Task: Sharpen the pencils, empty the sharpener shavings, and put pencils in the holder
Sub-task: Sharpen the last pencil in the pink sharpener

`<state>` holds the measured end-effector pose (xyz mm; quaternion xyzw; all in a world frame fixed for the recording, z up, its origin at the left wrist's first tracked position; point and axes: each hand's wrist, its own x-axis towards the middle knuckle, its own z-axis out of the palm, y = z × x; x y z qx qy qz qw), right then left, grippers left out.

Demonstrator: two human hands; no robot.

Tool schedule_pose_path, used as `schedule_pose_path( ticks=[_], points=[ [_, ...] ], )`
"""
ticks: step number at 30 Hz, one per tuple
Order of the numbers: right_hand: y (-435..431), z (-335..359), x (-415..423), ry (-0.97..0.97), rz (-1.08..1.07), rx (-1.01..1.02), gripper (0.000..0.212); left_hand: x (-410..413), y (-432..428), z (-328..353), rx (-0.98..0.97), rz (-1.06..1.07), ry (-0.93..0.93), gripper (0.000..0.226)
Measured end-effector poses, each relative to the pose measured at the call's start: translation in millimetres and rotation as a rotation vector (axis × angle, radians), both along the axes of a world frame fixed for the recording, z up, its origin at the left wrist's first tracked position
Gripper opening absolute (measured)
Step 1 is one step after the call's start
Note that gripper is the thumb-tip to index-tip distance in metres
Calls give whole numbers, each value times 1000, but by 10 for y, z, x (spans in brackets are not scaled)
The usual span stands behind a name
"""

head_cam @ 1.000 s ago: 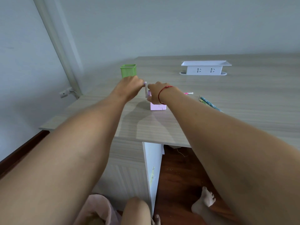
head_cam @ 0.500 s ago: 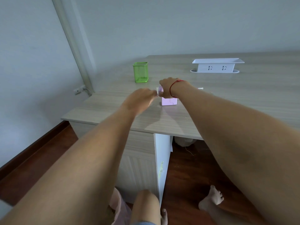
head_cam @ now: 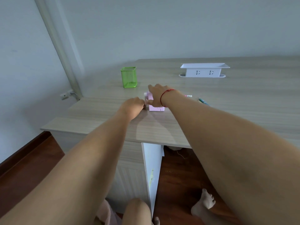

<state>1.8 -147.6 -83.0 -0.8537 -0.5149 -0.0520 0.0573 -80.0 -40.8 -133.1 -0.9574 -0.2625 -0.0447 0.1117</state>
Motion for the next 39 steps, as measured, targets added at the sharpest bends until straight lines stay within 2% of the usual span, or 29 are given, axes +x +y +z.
schedule_pose_path(
  ticks=[4, 6, 8, 10, 14, 16, 19, 21, 25, 29, 34, 39],
  points=[
    [-120, 80, 243, 216, 3, 39, 80, -22, 42, -25, -51, 8, -49, 30],
    [-235, 124, 386, 188, -72, -49, 72, -47, 21, -30, -77, -8, -84, 31],
    [-326, 112, 503, 119, -121, -116, 51, -80, -6, -17, -89, -20, -128, 30],
    [-349, 32, 565, 67, -108, -74, 36, -102, -51, 63, -99, -15, -217, 29],
    [-315, -50, 556, 0, -71, 13, 28, 22, -182, 336, -226, -62, -525, 23],
    [-285, -60, 522, -35, -59, 16, 31, 173, -279, 403, -295, -139, -601, 20],
    [-255, -86, 495, -82, -39, 11, 31, 376, -327, 302, -416, -143, -614, 39],
    [-253, -92, 522, -99, -28, 12, 29, 426, -302, 213, -426, -127, -643, 50],
    [-346, -56, 536, -120, -5, 0, 30, 440, -265, 175, -413, -98, -624, 54],
    [-478, -62, 577, -154, -15, -16, 28, 442, -228, 158, -450, -79, -642, 52],
    [-1029, 1, 875, -144, -213, -54, 27, 485, -205, 167, -510, -66, -663, 38],
    [-1020, -4, 726, -52, -270, -35, 29, 509, -234, 183, -502, -101, -630, 30]
  ],
)
